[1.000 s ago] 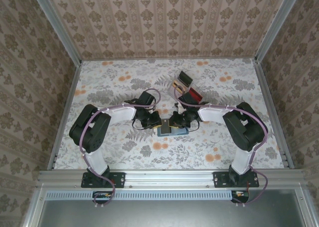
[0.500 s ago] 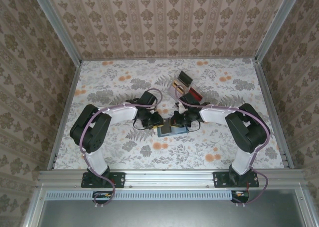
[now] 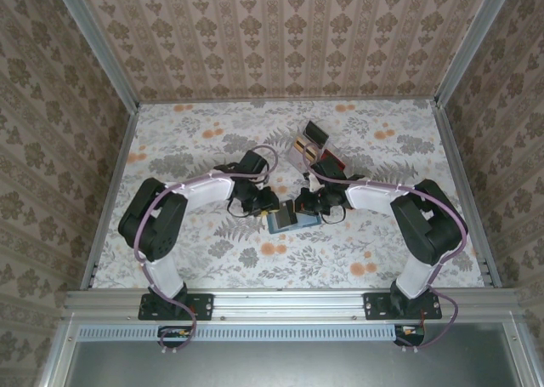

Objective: Take the credit cards out of the card holder

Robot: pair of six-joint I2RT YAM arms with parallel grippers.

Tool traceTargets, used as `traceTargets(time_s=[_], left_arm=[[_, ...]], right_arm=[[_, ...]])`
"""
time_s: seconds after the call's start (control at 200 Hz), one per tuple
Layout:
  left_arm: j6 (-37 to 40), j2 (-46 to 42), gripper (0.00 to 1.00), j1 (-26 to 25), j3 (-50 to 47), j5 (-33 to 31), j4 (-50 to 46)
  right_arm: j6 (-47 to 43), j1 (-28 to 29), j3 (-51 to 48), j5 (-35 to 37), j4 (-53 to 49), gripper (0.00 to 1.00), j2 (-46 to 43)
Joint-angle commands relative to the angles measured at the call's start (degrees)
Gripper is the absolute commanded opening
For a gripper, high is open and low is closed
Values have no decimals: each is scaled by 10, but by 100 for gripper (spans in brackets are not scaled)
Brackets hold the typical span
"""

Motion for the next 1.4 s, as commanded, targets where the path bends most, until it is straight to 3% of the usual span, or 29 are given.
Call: traceTargets(time_s=[0.0,0.25,0.52,1.135,1.395], left_arm=[[6,-29,24,3,16,-1,-16],[-17,10,17,-11,21,17,14],[-11,23,15,-9,-2,2,9],[-13,32,14,-5,-88,-16,34],[-4,31,14,1,-87,-15,32]], right_arm=[[0,-2,0,11,-15,5,8],[18,-2,-4,-3,-1,21,17],[9,-2,-1,-17,-3,26,29],[3,-1,6,-87,42,24,60],[9,-1,7,-94,48,15,54]])
